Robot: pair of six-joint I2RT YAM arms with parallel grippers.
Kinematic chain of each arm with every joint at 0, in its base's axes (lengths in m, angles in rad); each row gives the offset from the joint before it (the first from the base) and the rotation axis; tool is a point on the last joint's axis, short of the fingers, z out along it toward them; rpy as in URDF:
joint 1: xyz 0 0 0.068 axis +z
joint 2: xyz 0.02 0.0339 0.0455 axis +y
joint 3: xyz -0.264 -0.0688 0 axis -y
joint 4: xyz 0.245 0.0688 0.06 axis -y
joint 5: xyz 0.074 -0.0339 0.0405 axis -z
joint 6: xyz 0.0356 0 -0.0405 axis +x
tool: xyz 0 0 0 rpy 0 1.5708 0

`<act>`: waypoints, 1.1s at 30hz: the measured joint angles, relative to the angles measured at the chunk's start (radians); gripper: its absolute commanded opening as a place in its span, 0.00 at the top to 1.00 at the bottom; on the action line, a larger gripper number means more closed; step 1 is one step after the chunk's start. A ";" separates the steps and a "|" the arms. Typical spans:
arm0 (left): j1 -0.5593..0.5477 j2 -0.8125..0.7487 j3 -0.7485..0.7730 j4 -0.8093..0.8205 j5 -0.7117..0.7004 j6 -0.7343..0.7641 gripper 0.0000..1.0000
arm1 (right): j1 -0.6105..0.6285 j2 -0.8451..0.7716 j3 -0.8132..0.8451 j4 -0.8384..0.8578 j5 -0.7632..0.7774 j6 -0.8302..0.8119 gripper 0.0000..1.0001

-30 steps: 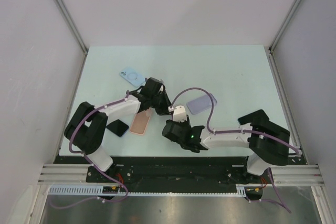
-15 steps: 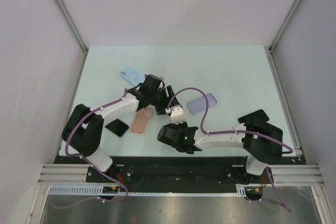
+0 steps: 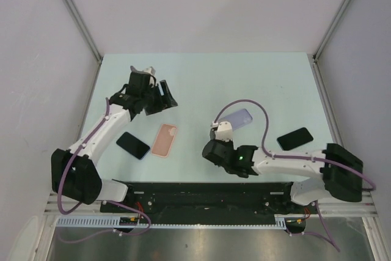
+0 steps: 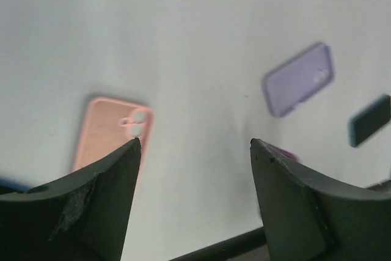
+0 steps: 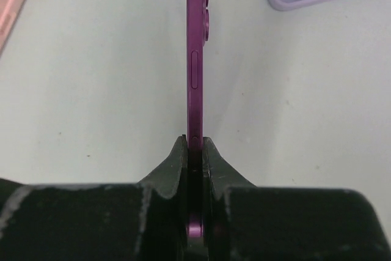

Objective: Put the phone into the phone case

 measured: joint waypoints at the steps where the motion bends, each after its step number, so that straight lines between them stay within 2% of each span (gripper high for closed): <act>1: 0.026 -0.003 0.000 -0.022 -0.019 0.025 0.25 | -0.013 -0.043 -0.023 0.006 -0.018 0.002 1.00; 7: 0.068 0.077 0.000 -0.145 -0.097 0.157 0.38 | -0.071 -0.265 -0.106 0.026 -0.084 0.006 1.00; 14: 0.066 0.276 0.000 -0.204 -0.171 0.249 0.45 | -0.119 -0.378 -0.146 0.032 -0.134 0.002 1.00; 20: 0.066 0.328 -0.002 -0.209 -0.212 0.282 0.53 | -0.159 -0.489 -0.187 0.029 -0.157 -0.008 1.00; 28: 0.066 0.383 -0.002 -0.209 -0.216 0.294 0.60 | -0.196 -0.543 -0.209 0.029 -0.178 -0.018 1.00; 33: 0.066 0.402 -0.002 -0.208 -0.214 0.301 0.72 | -0.200 -0.544 -0.214 0.029 -0.188 -0.019 1.00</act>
